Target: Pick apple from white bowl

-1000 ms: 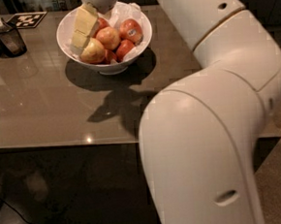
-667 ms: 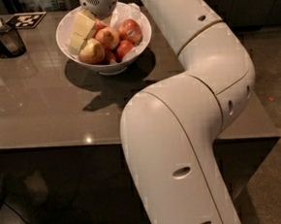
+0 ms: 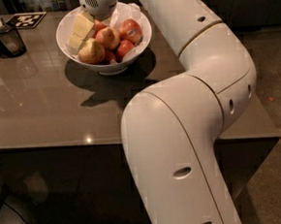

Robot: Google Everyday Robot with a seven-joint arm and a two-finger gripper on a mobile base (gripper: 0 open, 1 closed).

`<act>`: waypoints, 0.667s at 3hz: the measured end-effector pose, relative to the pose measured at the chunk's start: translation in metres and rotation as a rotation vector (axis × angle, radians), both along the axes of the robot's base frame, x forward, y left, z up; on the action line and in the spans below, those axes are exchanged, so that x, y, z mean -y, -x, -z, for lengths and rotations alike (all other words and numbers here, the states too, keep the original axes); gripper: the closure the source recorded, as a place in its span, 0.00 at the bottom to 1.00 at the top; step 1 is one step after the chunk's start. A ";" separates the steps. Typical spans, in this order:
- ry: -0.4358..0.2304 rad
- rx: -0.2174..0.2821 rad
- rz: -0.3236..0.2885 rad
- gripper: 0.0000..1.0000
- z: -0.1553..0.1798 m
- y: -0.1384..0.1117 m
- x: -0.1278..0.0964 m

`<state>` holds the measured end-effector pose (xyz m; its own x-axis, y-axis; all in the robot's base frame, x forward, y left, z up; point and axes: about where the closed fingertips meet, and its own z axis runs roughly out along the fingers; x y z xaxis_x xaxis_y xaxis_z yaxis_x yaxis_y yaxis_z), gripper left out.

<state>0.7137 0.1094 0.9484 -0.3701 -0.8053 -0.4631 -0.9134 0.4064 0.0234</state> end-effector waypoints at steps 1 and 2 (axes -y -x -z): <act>-0.007 0.010 0.020 0.00 0.010 0.000 0.017; 0.002 0.007 0.021 0.00 0.013 0.007 0.013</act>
Offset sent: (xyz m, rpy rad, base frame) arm -0.0281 -0.0561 -0.0204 -0.0001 0.0079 -0.0398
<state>0.7067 0.0962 0.9356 -0.3840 -0.7984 -0.4637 -0.9047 0.4257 0.0164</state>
